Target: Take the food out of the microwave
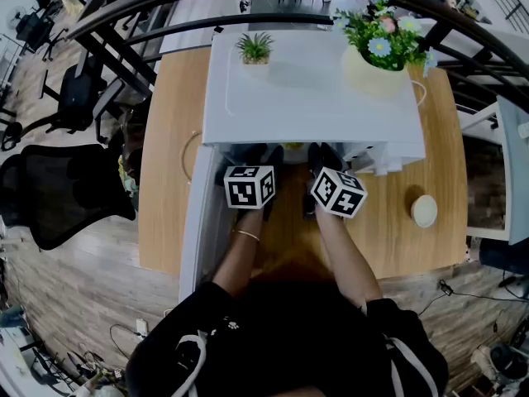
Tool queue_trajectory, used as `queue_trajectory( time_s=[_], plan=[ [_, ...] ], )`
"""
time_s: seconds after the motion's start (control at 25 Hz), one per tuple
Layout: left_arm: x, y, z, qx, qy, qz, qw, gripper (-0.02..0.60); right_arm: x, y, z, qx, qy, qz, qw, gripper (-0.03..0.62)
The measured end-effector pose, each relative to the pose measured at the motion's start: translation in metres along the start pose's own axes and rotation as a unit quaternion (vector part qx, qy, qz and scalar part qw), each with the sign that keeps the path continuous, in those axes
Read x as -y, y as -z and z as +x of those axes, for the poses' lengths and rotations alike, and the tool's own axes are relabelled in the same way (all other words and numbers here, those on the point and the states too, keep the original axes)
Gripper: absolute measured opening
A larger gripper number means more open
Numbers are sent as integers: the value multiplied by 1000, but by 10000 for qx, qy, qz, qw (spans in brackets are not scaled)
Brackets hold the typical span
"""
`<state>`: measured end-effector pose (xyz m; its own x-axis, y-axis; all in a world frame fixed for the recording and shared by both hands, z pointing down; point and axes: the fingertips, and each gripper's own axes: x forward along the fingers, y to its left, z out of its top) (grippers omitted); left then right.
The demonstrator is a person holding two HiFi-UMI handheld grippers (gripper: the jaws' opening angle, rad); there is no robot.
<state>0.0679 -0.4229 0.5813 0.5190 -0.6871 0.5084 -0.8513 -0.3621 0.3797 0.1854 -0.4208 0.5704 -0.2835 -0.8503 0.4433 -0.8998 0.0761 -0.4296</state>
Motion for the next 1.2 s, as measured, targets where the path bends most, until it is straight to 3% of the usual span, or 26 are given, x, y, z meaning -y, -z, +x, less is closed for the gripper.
queue_trajectory(
  time_s=[1.2],
  plan=[
    [64, 9, -65, 567, -229, 334, 9976, 164, 0, -6, -85, 392, -476, 106, 9980, 69]
  ],
)
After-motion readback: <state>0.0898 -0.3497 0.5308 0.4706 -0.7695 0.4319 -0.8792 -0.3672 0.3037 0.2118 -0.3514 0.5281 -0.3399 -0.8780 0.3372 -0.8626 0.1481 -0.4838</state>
